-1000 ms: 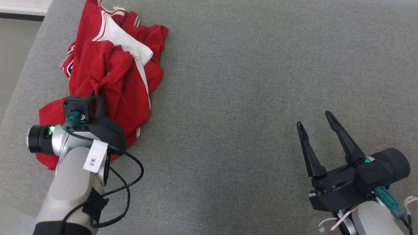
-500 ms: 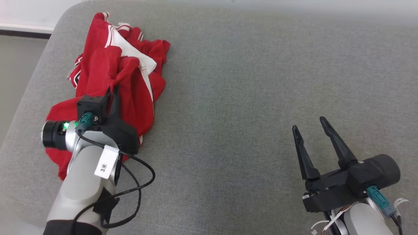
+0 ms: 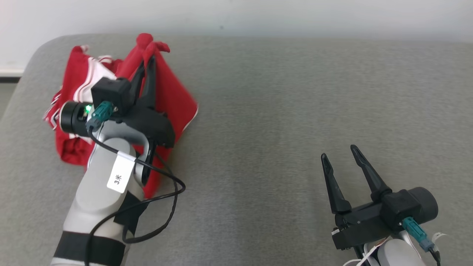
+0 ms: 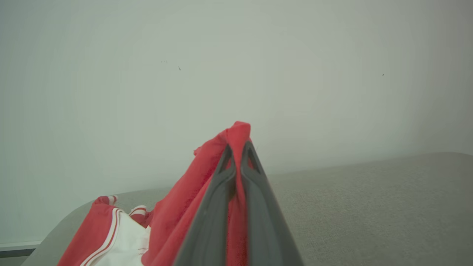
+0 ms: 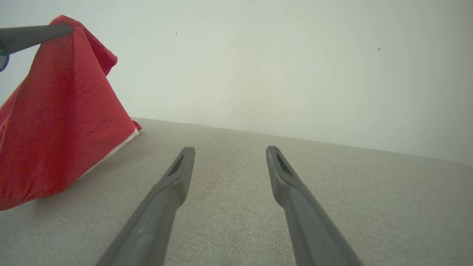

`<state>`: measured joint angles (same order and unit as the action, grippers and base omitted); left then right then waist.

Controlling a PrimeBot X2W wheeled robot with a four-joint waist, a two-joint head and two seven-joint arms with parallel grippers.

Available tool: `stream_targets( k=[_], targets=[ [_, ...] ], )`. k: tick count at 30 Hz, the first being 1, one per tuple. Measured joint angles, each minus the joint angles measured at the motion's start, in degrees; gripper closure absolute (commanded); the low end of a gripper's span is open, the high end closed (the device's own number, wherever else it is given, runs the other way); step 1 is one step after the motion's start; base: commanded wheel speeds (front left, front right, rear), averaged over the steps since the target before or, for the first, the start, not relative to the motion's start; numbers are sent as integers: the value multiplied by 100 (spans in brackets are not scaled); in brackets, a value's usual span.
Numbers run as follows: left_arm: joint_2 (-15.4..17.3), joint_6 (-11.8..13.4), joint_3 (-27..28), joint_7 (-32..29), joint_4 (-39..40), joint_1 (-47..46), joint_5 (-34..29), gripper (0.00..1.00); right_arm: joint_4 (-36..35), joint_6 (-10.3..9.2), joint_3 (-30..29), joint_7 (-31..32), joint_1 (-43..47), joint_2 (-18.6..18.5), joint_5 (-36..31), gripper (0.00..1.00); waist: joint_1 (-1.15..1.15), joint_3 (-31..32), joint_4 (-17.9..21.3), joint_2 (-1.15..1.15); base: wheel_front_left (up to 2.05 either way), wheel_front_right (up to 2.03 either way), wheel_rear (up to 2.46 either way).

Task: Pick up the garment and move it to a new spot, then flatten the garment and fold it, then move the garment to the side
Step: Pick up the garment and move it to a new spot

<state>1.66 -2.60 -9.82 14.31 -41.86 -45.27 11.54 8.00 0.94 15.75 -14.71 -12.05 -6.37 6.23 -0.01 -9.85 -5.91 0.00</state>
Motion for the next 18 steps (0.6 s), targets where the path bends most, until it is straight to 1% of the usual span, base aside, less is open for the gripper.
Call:
stream_targets(
  k=[3, 6, 8, 12, 16, 18],
  targets=[
    [-1, -45, -157, 1, 154, -154, 79, 100, -1, -38, 1, 0, 63, 8, 0, 0, 0, 73, 225, 0, 0, 0, 0],
    [13, -26, -654, 13, 389, -304, 474, 100, -9, -52, 0, 0, 177, 19, 0, 0, 0, 134, 463, 0, 0, 0, 0],
    [-4, 59, -918, 18, 527, -411, 691, 100, -23, -80, 3, 0, 229, 33, 0, 0, 0, 167, 628, 0, 0, 0, 0],
    [3, 254, -1210, 18, 746, -544, 971, 100, -68, -96, 13, 0, 257, 49, 0, 0, 0, 208, 962, 0, 0, 0, 0],
    [4, 434, -1404, 18, 764, -554, 1035, 100, -94, -90, 89, 0, 274, 70, 0, 0, 0, 210, 1302, -1, 0, 0, 0],
    [4, 498, -1470, 18, 738, -533, 1036, 100, -102, -42, 141, 0, 256, 88, 0, 0, 0, 192, 1470, 0, 0, 0, 0]
  ],
)
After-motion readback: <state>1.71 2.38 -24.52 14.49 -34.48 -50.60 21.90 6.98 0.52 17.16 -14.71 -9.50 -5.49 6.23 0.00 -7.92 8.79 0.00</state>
